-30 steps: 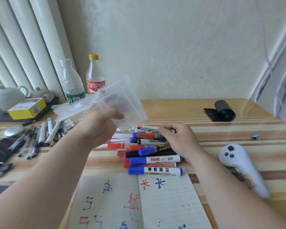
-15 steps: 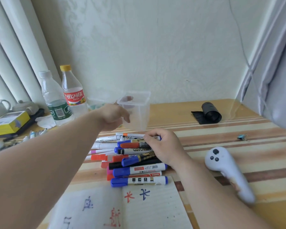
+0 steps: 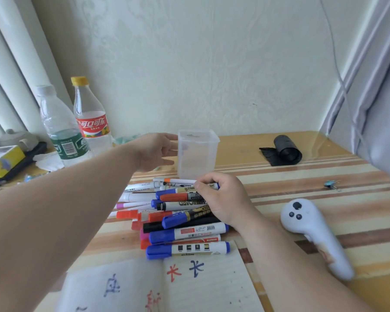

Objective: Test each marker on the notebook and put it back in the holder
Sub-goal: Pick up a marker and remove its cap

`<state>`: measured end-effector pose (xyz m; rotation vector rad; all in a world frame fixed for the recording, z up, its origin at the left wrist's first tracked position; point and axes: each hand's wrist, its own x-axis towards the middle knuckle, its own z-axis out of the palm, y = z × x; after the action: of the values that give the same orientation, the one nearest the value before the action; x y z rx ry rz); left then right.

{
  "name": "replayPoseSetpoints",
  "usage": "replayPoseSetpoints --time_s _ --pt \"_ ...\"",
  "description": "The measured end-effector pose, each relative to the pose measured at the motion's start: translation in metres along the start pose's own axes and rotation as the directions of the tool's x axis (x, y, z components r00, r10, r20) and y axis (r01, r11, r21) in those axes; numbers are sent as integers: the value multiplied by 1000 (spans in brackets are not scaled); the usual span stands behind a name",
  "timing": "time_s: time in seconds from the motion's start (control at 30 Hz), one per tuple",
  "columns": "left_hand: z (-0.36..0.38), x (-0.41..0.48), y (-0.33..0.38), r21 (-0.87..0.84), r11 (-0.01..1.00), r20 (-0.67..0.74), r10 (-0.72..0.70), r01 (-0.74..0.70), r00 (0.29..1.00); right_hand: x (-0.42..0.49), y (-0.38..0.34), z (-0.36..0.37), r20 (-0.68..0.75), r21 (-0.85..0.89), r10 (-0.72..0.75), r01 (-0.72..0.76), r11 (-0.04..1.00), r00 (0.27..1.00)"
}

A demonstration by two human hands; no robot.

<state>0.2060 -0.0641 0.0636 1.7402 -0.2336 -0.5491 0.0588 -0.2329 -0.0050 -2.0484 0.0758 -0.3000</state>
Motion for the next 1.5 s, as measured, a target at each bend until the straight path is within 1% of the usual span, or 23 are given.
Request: replayPoseSetpoints --time_s 0.13,0.23,0.33,0.4,0.47,0.6,0.63,0.7,0.77,0.87,0.97,1.2,1.3,1.33,1.37,1.4,1.43,1.47,1.5 --pt "-1 -3 4 -25 999 178 43 -40 983 -1 -1 -1 3 -7 2 -2 1000 1000" --pt "-10 4 4 -104 994 205 66 -45 977 0 1 0 2 -3 6 -6 1000 1000" --pt "-13 9 4 -197 980 123 33 -9 992 0 1 0 0 -2 4 -4 1000 1000" --pt "-5 5 7 -135 990 74 42 -32 996 0 0 0 0 -2 1 -1 1000 1000" --pt "6 3 6 -78 993 42 97 -94 994 0 0 0 1 -2 4 -4 1000 1000" --pt "14 -1 3 -13 959 -23 284 -285 958 0 0 0 -9 1 -1 1 1000 1000" --pt "13 -3 2 22 949 -32 316 -316 948 0 0 0 -13 7 -4 4 1000 1000" --pt "9 -7 0 57 942 -61 335 -332 940 -1 -1 0 -18 27 -8 9 1000 1000" --pt "1 -11 -3 16 955 -79 295 -295 952 -2 -2 0 -28 45 -18 19 999 999" --pt "-8 -15 -7 -40 975 -61 215 -217 975 -3 -3 0 -57 79 -13 18 997 998" --pt "-11 -17 -6 -36 984 -59 171 -173 984 -3 -3 1 -82 76 -17 23 997 997" --pt "-12 -22 -6 55 994 -111 99 -93 989 -2 -2 2 -75 -1 9 -9 1000 997" --pt "-26 -35 -6 175 981 -212 122 -85 970 -1 -2 3 -75 -25 2 -4 1000 997" --pt "-32 -41 -8 269 959 -238 156 -90 959 0 -2 3 -78 -30 -2 0 1000 997" --pt "-36 -49 -11 409 909 -226 190 -84 955 0 -1 4 -84 -37 -9 6 999 996" --pt "-39 -58 -16 561 826 -177 195 -64 965 0 -2 4 -89 -49 -17 13 999 996" --pt "-40 -67 -21 691 722 -111 166 -44 980 1 -1 5 -90 -60 -21 16 998 996" --pt "-39 -76 -25 788 615 -55 114 -27 992 1 -2 6 -85 -71 -22 16 997 996" --pt "-36 -83 -30 849 528 -26 67 -13 997 1 -2 6 -73 -82 -22 16 997 997"
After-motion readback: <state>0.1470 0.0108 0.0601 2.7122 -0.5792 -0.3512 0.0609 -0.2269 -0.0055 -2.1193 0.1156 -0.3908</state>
